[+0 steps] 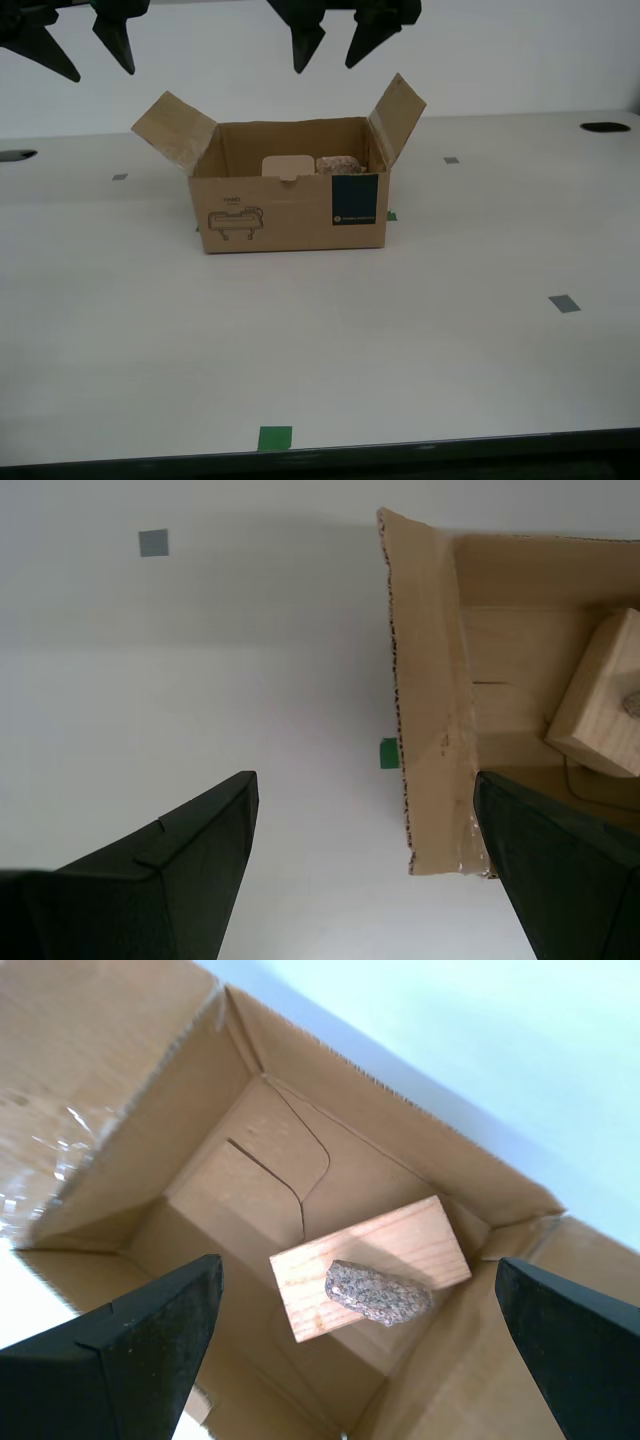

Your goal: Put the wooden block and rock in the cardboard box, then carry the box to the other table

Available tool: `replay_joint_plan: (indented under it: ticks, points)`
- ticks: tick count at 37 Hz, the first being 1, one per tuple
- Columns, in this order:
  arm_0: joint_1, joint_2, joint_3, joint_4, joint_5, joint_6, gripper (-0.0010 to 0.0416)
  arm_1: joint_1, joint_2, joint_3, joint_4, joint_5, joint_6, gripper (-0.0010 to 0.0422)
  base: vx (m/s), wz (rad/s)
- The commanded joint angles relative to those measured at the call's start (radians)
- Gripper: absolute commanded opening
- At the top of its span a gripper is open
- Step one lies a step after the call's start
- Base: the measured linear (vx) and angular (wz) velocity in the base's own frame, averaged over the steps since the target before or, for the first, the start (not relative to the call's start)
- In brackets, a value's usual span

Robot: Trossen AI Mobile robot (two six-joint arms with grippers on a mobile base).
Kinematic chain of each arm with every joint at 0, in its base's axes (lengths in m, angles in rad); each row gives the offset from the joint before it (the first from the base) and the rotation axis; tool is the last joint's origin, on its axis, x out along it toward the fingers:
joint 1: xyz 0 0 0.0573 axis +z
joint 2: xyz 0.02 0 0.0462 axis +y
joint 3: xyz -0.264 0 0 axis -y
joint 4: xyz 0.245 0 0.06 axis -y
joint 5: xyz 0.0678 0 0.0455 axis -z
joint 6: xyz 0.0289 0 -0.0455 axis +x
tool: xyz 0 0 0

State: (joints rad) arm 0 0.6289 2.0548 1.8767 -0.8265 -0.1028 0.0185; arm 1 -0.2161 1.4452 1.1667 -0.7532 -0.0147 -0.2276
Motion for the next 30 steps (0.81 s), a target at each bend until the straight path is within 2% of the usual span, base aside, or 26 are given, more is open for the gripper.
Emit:
replay_joint_plan:
  ticks: [1,4,7,14,30]
  points:
    - [-0.002,-0.001,0.079,-0.095,-0.001,-0.002,0.0388,0.0,0.0,0.0,0.0,0.021,-0.002,0.0293,0.0,0.0]
    - [-0.002,-0.001,0.143,-0.17,0.0,-0.003,0.0393,0.0,0.0,0.0,0.0,0.044,-0.002,0.0293,0.0,0.0]
    - [-0.003,-0.001,0.208,-0.245,0.016,-0.005,0.0394,0.001,0.0,0.009,-0.005,0.05,-0.002,0.0293,0.0,0.0]
    - [-0.006,-0.001,0.337,-0.368,0.141,-0.03,0.0394,0.001,0.0,0.076,-0.018,0.05,-0.001,0.0293,0.0,0.0]
    - [-0.107,-0.001,0.469,-0.515,0.147,-0.029,0.0394,0.005,0.002,0.212,-0.068,0.05,0.035,0.0293,0.0,0.0]
